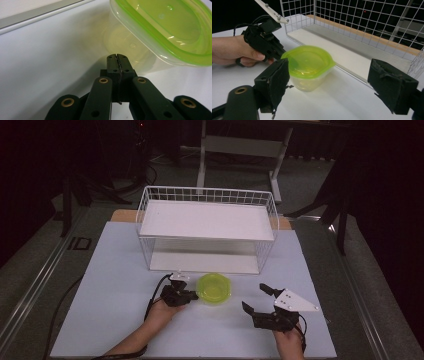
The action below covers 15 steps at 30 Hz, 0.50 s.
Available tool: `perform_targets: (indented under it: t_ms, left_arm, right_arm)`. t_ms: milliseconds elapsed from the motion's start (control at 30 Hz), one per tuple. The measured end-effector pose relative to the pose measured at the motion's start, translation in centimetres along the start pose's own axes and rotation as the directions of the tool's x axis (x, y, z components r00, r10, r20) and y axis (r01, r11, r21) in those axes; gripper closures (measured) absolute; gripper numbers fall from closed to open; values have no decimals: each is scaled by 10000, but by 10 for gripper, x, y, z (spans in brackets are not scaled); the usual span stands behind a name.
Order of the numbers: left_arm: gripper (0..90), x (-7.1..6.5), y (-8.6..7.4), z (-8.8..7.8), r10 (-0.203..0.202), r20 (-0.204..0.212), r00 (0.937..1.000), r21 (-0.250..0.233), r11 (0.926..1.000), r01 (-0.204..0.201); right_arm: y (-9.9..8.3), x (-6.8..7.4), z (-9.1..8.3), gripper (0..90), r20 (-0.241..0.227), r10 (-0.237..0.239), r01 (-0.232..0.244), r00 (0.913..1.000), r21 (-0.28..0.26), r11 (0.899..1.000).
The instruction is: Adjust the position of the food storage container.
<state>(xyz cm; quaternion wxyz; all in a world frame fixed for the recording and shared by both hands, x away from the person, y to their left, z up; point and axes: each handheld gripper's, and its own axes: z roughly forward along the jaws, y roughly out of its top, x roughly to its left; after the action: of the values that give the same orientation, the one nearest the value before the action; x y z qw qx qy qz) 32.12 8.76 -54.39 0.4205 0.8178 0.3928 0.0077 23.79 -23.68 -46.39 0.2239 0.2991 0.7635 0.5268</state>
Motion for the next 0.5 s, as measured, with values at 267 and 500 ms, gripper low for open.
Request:
perform_targets:
  t_ms: [267,500]
  left_arm:
    - [900,-1,3,-15,-198,-266,9995,-143,9997,194]
    - [900,-3,5,-2,-286,19,9996,6,9996,286]
  right_arm:
    - [0,-1,0,174,-19,9,-9,10000,-10,10000]
    - [0,-1,-1,174,-29,18,-18,10000,-10,10000]
